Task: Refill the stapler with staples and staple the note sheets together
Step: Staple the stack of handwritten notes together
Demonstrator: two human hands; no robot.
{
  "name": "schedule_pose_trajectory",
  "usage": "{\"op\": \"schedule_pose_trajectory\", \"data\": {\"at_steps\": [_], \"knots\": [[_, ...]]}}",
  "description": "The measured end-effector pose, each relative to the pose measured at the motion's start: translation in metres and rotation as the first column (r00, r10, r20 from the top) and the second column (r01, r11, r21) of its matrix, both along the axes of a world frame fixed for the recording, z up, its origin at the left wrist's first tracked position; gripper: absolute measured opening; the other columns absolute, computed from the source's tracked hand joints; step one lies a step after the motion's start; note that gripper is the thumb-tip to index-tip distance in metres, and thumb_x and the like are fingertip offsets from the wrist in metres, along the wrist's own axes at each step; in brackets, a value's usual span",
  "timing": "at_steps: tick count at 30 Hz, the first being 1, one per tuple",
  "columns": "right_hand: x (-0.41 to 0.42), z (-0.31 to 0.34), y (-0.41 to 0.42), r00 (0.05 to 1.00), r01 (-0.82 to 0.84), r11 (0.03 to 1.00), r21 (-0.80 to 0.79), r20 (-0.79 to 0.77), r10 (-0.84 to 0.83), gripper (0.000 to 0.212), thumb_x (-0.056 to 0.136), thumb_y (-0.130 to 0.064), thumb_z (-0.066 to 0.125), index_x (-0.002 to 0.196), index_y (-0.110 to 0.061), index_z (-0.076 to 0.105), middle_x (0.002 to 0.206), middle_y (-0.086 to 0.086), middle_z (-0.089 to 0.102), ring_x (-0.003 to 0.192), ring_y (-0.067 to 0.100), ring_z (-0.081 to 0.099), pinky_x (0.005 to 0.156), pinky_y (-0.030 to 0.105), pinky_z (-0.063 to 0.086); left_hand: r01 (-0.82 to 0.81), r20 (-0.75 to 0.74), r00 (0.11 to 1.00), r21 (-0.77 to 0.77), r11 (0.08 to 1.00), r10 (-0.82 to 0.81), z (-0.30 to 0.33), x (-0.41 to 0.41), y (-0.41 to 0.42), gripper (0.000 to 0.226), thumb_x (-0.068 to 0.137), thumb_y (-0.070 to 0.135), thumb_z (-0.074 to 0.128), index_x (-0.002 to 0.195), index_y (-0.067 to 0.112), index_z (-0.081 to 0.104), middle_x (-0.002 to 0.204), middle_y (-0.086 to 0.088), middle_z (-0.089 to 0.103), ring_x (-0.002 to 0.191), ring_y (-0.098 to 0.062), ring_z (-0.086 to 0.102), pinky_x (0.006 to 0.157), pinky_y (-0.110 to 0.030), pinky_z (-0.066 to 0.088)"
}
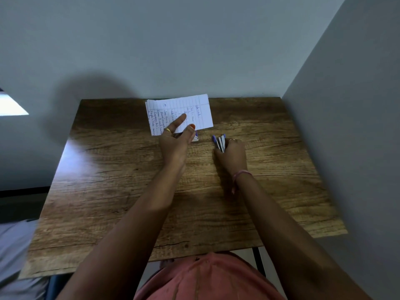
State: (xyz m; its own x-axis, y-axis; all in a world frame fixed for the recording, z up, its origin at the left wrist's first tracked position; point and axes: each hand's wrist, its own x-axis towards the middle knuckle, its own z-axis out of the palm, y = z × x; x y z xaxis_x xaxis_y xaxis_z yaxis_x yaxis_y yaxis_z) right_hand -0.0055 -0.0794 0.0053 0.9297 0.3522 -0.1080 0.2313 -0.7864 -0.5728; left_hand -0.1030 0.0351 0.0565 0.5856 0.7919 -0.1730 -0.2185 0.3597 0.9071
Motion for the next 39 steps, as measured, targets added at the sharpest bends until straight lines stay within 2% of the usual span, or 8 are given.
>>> {"op": "schedule_pose_trajectory", "data": {"at_steps": [6,11,15,18,22,25,29,39], "knots": [[0.005,0.013,-0.006,0.958,0.083,0.990,0.114,-0.283,-0.048,0.043,0.072,-0.025,0.082,0.108,-0.007,0.067,0.100,0.006,0.068,0.089,0.016,0.062,0.074,0.026,0.049,-0.010,0.017,1.000,-0.018,1.000,0.011,-0.005,0.000,0.002,0.029,0.079,0.002,0.074,0.096,0.025,0.071,0.115,0.014,0.052,0.111,-0.018,0.060,0.074,-0.028,0.059],[-0.004,0.023,-0.022,0.800,0.287,0.889,0.356,-0.599,-0.018,0.020,0.077,-0.023,0.077,0.088,-0.017,0.061,0.077,0.001,0.063,0.071,0.016,0.062,0.046,0.023,0.051,-0.016,0.000,1.000,-0.021,1.000,0.016,-0.006,0.002,0.001,0.029,0.079,0.003,0.074,0.099,0.023,0.070,0.116,0.012,0.052,0.114,-0.020,0.058,0.076,-0.030,0.059],[-0.008,0.033,-0.030,0.631,0.475,0.689,0.548,-0.757,0.168,0.009,0.091,-0.005,0.056,0.095,-0.012,0.059,0.089,0.004,0.067,0.079,0.016,0.067,0.065,0.030,0.058,-0.023,0.024,0.999,-0.060,0.998,0.025,-0.002,0.004,-0.002,0.029,0.079,0.000,0.073,0.102,0.017,0.070,0.112,0.015,0.052,0.103,-0.014,0.062,0.072,-0.026,0.059],[-0.013,0.042,-0.031,0.589,0.479,0.606,0.636,-0.744,0.316,0.016,0.093,-0.001,0.054,0.106,-0.008,0.057,0.095,0.007,0.070,0.080,0.014,0.071,0.060,0.026,0.059,-0.013,0.054,0.998,-0.074,0.997,0.017,0.004,0.006,-0.006,0.030,0.078,-0.001,0.073,0.103,0.015,0.070,0.113,0.012,0.054,0.096,-0.010,0.064,0.070,-0.024,0.058],[-0.024,0.055,-0.021,0.685,0.354,0.581,0.733,-0.626,0.373,0.029,0.096,-0.021,0.055,0.123,-0.009,0.054,0.101,0.003,0.070,0.064,0.007,0.061,0.047,0.019,0.044,0.000,0.066,0.998,-0.034,0.999,0.002,0.010,0.008,-0.011,0.031,0.077,-0.001,0.074,0.097,0.022,0.071,0.123,-0.003,0.058,0.102,-0.018,0.066,0.069,-0.023,0.058],[-0.029,0.064,-0.015,0.662,0.395,0.483,0.781,-0.607,0.440,0.044,0.097,-0.038,0.046,0.128,-0.008,0.055,0.114,0.010,0.069,0.070,0.010,0.060,0.055,0.023,0.046,0.009,0.073,0.997,0.014,1.000,-0.010,0.012,0.010,-0.014,0.032,0.078,-0.001,0.074,0.104,0.017,0.070,0.101,0.012,0.070,0.090,-0.006,0.071,0.069,-0.024,0.059],[-0.035,0.068,-0.009,0.683,0.439,0.451,0.778,-0.614,0.395,0.037,0.096,-0.035,0.051,0.120,-0.008,0.061,0.110,0.007,0.071,0.077,0.010,0.064,0.057,0.023,0.051,0.001,0.018,1.000,0.162,0.987,-0.005,0.012,0.011,-0.013,0.036,0.079,0.001,0.073,0.113,0.012,0.067,0.076,0.032,0.069,0.076,0.000,0.071,0.067,-0.022,0.059],[-0.034,0.076,-0.005,0.632,0.507,0.368,0.779,-0.627,0.456,0.018,0.092,-0.024,0.058,0.098,-0.010,0.068,0.085,0.006,0.070,0.076,0.013,0.064,0.060,0.022,0.054,0.074,-0.084,0.995,0.367,0.927,-0.047,0.012,0.009,-0.015,0.036,0.081,0.012,0.074,0.111,0.030,0.068,0.061,0.006,0.072,0.063,-0.008,0.071,0.063,-0.016,0.055]]}}
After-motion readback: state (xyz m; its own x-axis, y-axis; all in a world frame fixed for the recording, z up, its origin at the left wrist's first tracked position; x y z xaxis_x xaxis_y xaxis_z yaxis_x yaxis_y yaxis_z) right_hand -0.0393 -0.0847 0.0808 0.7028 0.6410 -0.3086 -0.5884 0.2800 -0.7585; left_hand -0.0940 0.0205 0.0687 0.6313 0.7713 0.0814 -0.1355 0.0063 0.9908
